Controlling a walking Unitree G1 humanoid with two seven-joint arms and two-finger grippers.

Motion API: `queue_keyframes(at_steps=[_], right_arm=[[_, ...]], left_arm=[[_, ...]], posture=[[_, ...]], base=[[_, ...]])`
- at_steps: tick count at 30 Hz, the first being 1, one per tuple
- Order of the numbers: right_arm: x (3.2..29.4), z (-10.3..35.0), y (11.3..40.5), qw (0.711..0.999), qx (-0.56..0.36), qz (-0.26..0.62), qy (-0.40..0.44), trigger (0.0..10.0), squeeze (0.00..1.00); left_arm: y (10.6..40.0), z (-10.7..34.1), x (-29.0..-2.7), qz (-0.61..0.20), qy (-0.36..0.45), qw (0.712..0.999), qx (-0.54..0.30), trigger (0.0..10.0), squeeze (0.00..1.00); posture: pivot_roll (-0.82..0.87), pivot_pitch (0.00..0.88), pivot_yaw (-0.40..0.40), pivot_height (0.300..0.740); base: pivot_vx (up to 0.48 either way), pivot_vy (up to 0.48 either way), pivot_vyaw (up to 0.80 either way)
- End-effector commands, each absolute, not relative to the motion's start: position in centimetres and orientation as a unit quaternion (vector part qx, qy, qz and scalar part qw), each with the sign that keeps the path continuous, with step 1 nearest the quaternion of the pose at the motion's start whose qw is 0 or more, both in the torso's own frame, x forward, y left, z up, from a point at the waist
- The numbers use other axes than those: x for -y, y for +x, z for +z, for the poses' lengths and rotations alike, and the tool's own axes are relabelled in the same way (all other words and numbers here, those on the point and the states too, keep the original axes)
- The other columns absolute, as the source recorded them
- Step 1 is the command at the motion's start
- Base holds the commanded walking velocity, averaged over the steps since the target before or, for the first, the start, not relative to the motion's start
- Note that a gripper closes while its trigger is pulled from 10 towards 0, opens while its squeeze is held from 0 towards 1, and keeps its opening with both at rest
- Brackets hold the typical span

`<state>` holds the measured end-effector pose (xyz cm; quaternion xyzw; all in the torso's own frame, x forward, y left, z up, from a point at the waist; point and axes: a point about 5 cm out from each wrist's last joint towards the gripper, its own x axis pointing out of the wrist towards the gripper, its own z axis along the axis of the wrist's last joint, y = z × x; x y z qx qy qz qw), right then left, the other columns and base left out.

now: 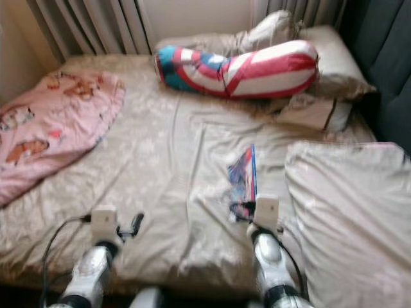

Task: Clean up the room

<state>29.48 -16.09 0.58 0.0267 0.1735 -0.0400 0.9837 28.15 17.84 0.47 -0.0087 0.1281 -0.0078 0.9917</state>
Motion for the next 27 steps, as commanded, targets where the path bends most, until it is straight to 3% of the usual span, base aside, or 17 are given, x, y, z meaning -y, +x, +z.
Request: queue_keyframes(at_steps=[1, 13, 27], right_arm=[[16.2, 1.2, 30.0, 0.986, -0.159, -0.040, 0.027, 10.0, 0.00], [16.2, 1.7, 30.6, 0.987, -0.153, -0.030, 0.047, 10.0, 0.00], [17.4, 0.4, 30.0, 0.975, -0.220, -0.023, 0.033, 10.0, 0.00]], left_arm=[[27.7, 0.1, -18.6, 0.001, -0.003, 0.990, -0.139, 10.0, 0.00], [27.0, -0.1, -20.0, -0.007, 0.020, 0.989, -0.143, 10.0, 0.00], [26.9, 0.0, -20.4, -0.027, 0.040, 0.988, -0.144, 10.0, 0.00]], posture=[[-0.01, 0.056, 0.032, 0.651], [0.02, 0.089, 0.080, 0.651], [0.04, 0.100, 0.110, 0.651]], base=[[0.000, 0.000, 0.00], [0.000, 0.000, 0.00], [0.000, 0.000, 0.00]])
